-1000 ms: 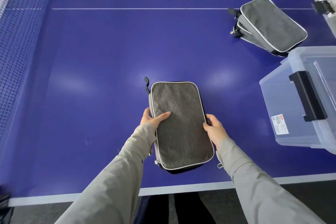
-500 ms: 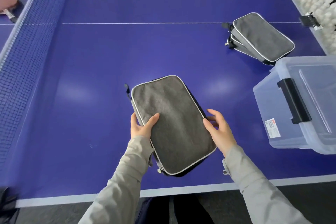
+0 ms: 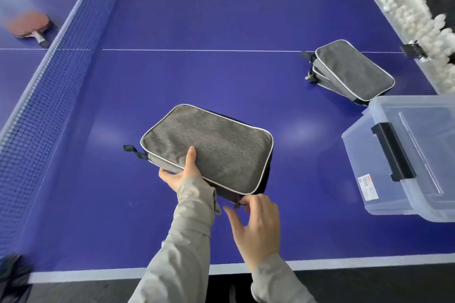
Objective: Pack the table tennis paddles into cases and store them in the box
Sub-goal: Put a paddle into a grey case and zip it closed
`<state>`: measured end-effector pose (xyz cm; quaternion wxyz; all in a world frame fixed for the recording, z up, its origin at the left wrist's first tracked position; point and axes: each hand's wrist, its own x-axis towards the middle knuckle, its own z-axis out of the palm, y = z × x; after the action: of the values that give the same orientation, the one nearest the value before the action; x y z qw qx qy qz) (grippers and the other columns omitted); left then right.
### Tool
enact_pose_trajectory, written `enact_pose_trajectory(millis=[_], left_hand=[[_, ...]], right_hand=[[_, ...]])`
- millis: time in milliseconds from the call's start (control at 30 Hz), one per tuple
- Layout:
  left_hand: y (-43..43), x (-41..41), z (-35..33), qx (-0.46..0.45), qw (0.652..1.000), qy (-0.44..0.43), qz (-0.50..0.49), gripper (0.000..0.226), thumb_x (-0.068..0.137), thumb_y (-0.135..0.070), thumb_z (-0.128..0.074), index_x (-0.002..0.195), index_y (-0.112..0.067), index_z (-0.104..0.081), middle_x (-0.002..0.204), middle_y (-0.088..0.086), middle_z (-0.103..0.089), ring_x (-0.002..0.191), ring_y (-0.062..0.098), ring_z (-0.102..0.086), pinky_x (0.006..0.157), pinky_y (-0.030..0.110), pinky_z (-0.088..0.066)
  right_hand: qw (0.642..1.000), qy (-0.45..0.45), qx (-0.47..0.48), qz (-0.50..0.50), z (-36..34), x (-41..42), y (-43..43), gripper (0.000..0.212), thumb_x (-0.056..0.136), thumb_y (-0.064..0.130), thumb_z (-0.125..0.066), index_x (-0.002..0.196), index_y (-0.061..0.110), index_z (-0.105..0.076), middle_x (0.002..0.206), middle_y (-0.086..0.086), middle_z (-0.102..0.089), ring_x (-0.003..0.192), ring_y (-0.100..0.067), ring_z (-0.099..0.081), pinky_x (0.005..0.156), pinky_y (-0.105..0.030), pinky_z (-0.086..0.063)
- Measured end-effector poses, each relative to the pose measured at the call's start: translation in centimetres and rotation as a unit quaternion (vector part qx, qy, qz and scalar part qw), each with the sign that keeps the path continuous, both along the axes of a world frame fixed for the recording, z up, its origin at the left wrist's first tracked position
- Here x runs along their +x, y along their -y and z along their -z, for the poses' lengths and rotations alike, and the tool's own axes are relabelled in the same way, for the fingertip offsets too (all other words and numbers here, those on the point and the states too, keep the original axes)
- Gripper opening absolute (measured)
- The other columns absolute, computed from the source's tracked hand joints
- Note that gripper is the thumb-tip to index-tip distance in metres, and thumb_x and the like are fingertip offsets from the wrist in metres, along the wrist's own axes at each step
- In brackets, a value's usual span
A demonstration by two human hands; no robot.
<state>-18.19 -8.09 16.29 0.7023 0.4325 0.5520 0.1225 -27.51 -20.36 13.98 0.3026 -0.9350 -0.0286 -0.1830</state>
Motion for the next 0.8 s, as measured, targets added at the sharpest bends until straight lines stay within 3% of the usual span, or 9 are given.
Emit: enact_pose_trajectory(millis=[133,233,400,500,567,633,700,800], left_hand=[[0.2,0.3,-0.3,0.003,0.999,0.019,-0.026,0.067,0.066,-0.034,-0.081,0.12,-0.024,-0.042,0.101,0.0,-0.063,0.082,0.015,-0.062,0.081,0.035,-0.049],[-0.2,0.4,-0.6,0.008,0.999,0.023,-0.022,0.065,0.067,-0.033,-0.081,0.118,-0.025,-0.042,0.098,-0.002,-0.061,0.087,0.018,-0.062,0.079,0.032,-0.047],[-1.3,0.3,-1.0,0.021,1.0,0.012,-0.003,0.068,0.067,-0.032,-0.081,0.123,-0.025,-0.044,0.114,0.004,-0.063,0.096,0.022,-0.063,0.09,0.037,-0.05],[-1.9,0.2,-1.4,0.032,0.999,0.015,0.034,0.073,0.068,-0.034,-0.08,0.131,-0.027,-0.041,0.117,0.004,-0.062,0.1,0.023,-0.063,0.093,0.038,-0.049],[-1.9,0.0,-1.8,0.042,0.997,0.025,0.067,0.074,0.069,-0.036,-0.079,0.132,-0.03,-0.041,0.114,0.002,-0.063,0.094,0.02,-0.064,0.082,0.031,-0.051],[-1.9,-0.2,-2.2,0.05,0.993,0.044,0.098,0.067,0.068,-0.037,-0.079,0.127,-0.033,-0.047,0.103,-0.001,-0.066,0.079,0.013,-0.066,0.059,0.02,-0.051],[-2.0,-0.4,-2.5,0.056,0.987,0.069,0.134,0.06,0.067,-0.036,-0.08,0.12,-0.033,-0.052,0.094,-0.005,-0.069,0.07,0.009,-0.067,0.05,0.016,-0.05],[-2.5,-0.3,-2.6,0.061,0.973,0.117,0.19,0.059,0.061,-0.035,-0.083,0.113,-0.034,-0.056,0.087,-0.011,-0.072,0.077,0.012,-0.071,0.07,0.028,-0.057]], right_hand=[[0.998,0.03,-0.05,-0.006,-0.2,0.9,0.9,0.017,0.084,0.027,-0.056,0.074,0.014,-0.06,0.067,0.003,-0.055,0.058,-0.019,-0.052,0.06,-0.028,-0.036],[0.999,0.018,-0.035,-0.031,-0.5,1.0,1.7,0.018,0.085,0.022,-0.053,0.072,0.012,-0.061,0.064,0.004,-0.056,0.056,-0.017,-0.054,0.056,-0.025,-0.039],[1.0,0.007,0.016,0.003,-0.9,1.4,3.8,0.015,0.082,0.019,-0.058,0.069,0.011,-0.059,0.058,0.005,-0.055,0.052,-0.01,-0.05,0.051,-0.019,-0.037],[0.999,-0.003,0.02,0.035,-1.3,2.4,5.3,0.01,0.074,0.014,-0.066,0.069,0.01,-0.059,0.054,0.005,-0.055,0.059,-0.012,-0.044,0.053,-0.018,-0.033],[0.998,-0.016,0.025,0.052,-1.5,3.4,6.0,0.012,0.075,0.012,-0.068,0.069,0.008,-0.06,0.052,0.003,-0.056,0.059,-0.014,-0.045,0.053,-0.019,-0.031],[0.993,-0.04,0.054,0.093,-1.7,4.8,6.9,0.014,0.077,0.006,-0.073,0.07,0.005,-0.06,0.054,0.0,-0.061,0.049,-0.014,-0.052,0.052,-0.019,-0.028],[0.987,-0.063,0.08,0.122,-2.0,6.2,8.1,0.012,0.079,0.006,-0.073,0.074,0.004,-0.062,0.058,-0.005,-0.067,0.054,-0.025,-0.063,0.055,-0.024,-0.035],[0.987,-0.064,0.099,0.112,-2.4,7.6,9.3,0.011,0.08,0.006,-0.072,0.076,0.001,-0.063,0.061,-0.01,-0.068,0.055,-0.028,-0.062,0.057,-0.024,-0.038]])
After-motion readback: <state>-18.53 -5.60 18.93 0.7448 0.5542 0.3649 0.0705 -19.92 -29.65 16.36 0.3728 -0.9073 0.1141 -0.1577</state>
